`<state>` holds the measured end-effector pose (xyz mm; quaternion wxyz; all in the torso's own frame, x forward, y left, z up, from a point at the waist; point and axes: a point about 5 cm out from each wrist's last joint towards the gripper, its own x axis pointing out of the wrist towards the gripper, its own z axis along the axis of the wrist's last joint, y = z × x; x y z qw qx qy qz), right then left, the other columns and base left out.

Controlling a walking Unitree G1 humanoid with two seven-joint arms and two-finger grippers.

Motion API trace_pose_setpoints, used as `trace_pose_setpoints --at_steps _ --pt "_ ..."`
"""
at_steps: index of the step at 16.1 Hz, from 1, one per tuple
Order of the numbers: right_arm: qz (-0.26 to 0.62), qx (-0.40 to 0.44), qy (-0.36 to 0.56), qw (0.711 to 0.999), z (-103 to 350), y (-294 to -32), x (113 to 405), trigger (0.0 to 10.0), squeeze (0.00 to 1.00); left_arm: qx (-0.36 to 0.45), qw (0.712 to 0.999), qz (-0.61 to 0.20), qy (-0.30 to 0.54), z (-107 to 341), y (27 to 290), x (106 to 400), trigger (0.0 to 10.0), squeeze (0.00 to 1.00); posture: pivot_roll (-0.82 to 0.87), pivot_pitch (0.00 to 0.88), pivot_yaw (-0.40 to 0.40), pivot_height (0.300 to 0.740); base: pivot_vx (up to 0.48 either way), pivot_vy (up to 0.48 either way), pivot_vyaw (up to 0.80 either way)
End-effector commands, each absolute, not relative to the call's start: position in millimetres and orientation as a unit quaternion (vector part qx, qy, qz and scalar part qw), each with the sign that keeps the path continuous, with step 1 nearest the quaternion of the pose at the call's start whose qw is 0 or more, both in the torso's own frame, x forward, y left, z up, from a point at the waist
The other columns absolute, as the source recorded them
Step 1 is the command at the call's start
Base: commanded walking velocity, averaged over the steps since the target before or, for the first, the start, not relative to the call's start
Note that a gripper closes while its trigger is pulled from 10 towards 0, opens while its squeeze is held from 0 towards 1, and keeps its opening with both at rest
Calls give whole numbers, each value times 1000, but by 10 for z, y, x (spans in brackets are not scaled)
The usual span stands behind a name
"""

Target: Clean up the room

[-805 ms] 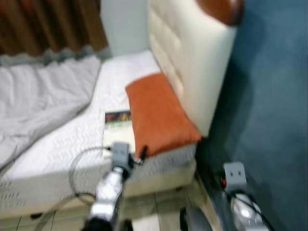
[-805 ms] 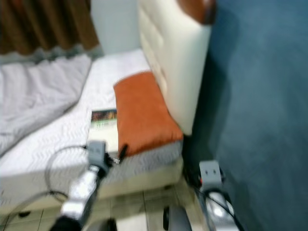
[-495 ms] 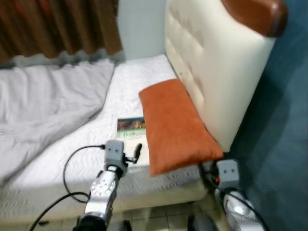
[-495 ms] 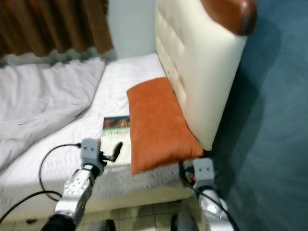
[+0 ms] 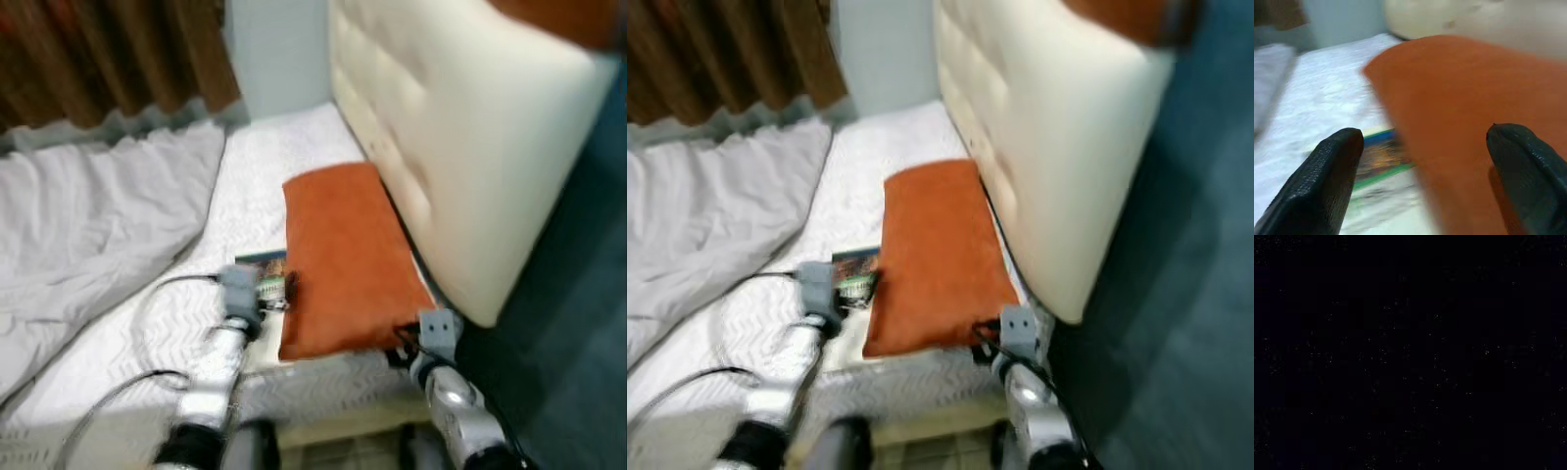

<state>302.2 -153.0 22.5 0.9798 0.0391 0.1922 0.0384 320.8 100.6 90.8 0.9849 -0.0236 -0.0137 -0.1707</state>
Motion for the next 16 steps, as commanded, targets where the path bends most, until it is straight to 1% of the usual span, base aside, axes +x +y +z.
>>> trace_pose_setpoints --at_steps 1,2,3,5,7,9,11,12,13,16 --pt "51 59 171 982 372 -1409 3158 10000 0 -15 987 -160 -15 937 1131 3215 10000 0 -59 83 97 576 0 0 0" --pt "60 63 161 983 458 -1333 3246 10000 0 -12 987 -161 -22 979 1163 3208 10000 0 -43 107 98 576 0 0 0" --pt "63 59 159 983 496 -1302 3300 10000 0 -10 987 -158 -23 994 1192 3205 10000 0 -33 112 98 576 0 0 0" --pt "64 56 159 984 542 -1292 3368 10000 0 -8 987 -157 -20 990 1211 3198 10000 0 -24 118 96 576 0 0 0" --pt "49 51 158 985 632 -1327 3487 10000 0 -11 987 -161 -13 957 1192 3162 10000 0 -20 120 94 576 0 0 0" --pt "40 66 159 984 682 -1323 3545 10000 0 -13 987 -163 -9 949 1180 3142 10000 0 -20 124 94 576 0 0 0" --pt "11 17 148 989 786 -1441 3638 10000 0 -12 986 -166 -5 969 1172 3138 10000 0 -13 136 93 576 0 0 0" --pt "6 9 144 990 818 -1469 3660 10000 0 -11 986 -166 -4 968 1181 3138 10000 0 -13 136 93 576 0 0 0" --pt "6 11 142 990 836 -1467 3672 10000 0 -10 986 -165 -4 968 1190 3139 10000 0 -11 142 94 576 0 0 0" --pt "11 67 172 983 767 -1355 3651 10000 0 -7 986 -166 1 964 1207 3142 10000 0 -12 140 96 576 0 0 0"
